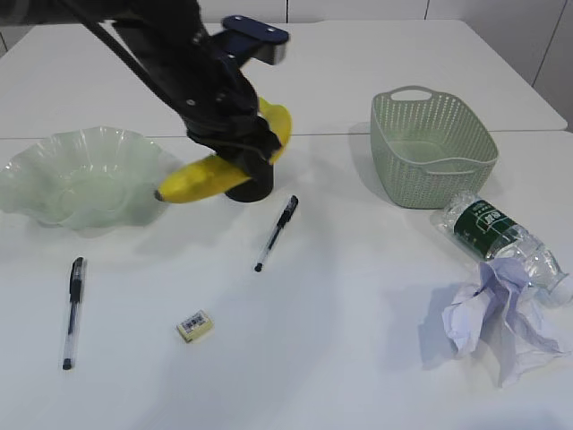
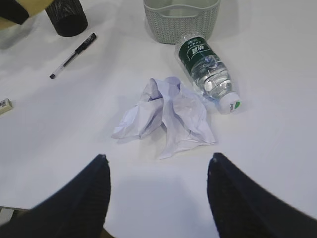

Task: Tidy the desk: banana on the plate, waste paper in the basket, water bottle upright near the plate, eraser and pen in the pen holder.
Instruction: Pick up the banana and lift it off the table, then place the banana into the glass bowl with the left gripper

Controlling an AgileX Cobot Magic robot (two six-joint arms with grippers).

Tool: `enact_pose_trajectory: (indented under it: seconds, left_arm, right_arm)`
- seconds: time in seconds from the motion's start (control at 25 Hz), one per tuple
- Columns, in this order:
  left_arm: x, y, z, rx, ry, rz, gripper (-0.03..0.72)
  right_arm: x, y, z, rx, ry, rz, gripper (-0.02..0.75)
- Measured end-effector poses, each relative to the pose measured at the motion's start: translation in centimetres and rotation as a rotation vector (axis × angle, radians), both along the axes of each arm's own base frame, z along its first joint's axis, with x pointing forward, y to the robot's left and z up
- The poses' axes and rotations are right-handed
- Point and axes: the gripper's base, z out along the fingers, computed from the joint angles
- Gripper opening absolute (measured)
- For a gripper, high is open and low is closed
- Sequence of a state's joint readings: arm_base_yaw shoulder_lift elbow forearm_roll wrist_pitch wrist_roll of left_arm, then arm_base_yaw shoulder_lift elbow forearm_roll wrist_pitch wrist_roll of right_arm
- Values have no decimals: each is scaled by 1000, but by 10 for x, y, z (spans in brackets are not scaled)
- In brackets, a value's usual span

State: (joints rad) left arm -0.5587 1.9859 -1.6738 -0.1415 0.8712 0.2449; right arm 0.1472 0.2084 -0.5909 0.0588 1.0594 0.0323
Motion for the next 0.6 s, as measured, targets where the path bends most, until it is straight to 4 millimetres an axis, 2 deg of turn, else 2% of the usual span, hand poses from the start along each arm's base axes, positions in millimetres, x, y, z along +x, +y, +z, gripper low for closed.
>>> enact_pose_trajectory:
  seconds: [0.32, 0.48, 0.6]
  left_arm:
    - [58, 116, 6, -54, -48, 313, 245]
    - [73, 159, 8, -84, -94, 429, 245]
    - [83, 179, -4, -107, -87, 492, 244]
  right_arm:
    - [0, 0, 0, 0, 0, 0, 461]
    - [0, 0, 0, -2, -1, -1, 461]
    - [0, 0, 0, -1, -3, -1, 461]
